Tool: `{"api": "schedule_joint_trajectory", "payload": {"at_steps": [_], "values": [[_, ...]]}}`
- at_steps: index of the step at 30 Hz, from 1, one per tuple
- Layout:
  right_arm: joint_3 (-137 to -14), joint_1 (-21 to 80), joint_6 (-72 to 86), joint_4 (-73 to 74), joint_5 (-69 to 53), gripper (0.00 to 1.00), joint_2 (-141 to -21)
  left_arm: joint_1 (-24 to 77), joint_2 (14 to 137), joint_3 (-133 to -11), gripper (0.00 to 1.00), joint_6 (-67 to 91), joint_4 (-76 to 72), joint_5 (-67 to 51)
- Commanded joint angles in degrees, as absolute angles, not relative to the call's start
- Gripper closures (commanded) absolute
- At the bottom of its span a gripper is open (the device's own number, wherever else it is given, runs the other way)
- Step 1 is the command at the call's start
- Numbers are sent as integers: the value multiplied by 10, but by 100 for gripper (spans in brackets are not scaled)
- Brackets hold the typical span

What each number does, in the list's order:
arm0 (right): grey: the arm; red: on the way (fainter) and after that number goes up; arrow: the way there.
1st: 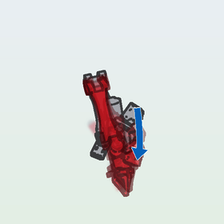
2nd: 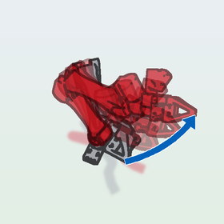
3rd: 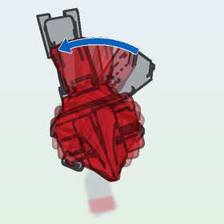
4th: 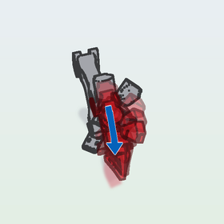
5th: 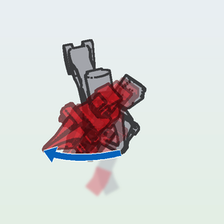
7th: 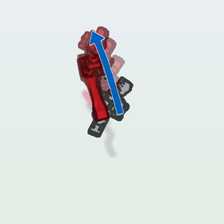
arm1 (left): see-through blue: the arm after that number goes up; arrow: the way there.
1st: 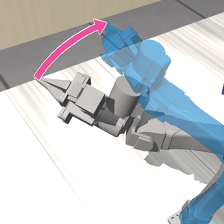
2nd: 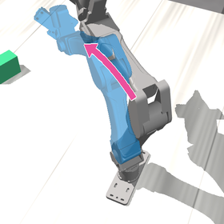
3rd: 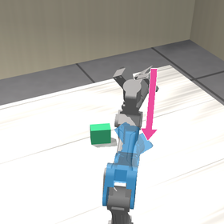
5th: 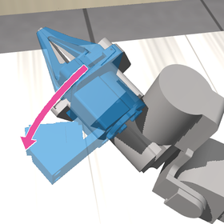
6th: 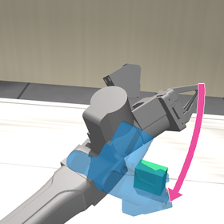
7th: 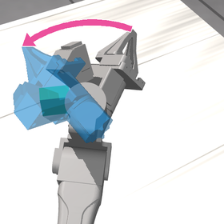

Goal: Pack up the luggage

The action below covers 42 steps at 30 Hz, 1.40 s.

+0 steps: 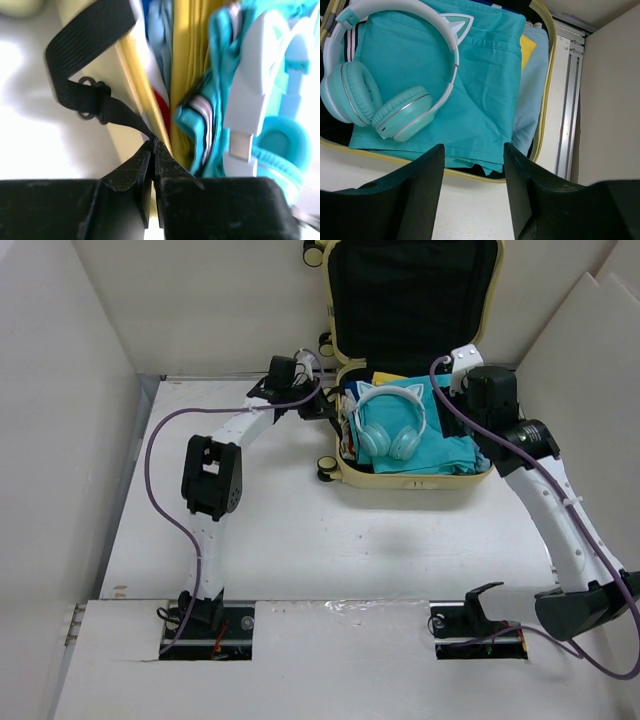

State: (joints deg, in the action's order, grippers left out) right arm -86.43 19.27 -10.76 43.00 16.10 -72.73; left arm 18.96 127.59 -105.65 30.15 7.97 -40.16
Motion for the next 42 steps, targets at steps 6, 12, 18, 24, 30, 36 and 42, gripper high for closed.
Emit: {"api": "schedule_joint_trajectory", "payload": {"at_steps": [6, 12, 18, 24, 30, 36, 42], "values": [[-872, 199, -113, 424, 175, 44, -699, 245, 1191, -1110, 100, 98, 146, -199], [-860, 199, -113, 417, 175, 44, -686, 301, 1161, -1104, 100, -64, 133, -183], [-846, 199, -113, 417, 164, 43, -676, 364, 1161, -1115, 100, -140, 133, -188], [-841, 199, -113, 422, 170, 41, -657, 371, 1185, -1128, 98, -128, 151, -210], [-835, 199, -113, 422, 170, 37, -645, 366, 1219, -1155, 64, -79, 201, -279], [-830, 199, -113, 427, 158, 30, -640, 381, 1196, -1194, 39, -78, 250, -257], [-830, 199, -113, 422, 153, 29, -640, 407, 1159, -1245, 36, -105, 304, -215]]}}
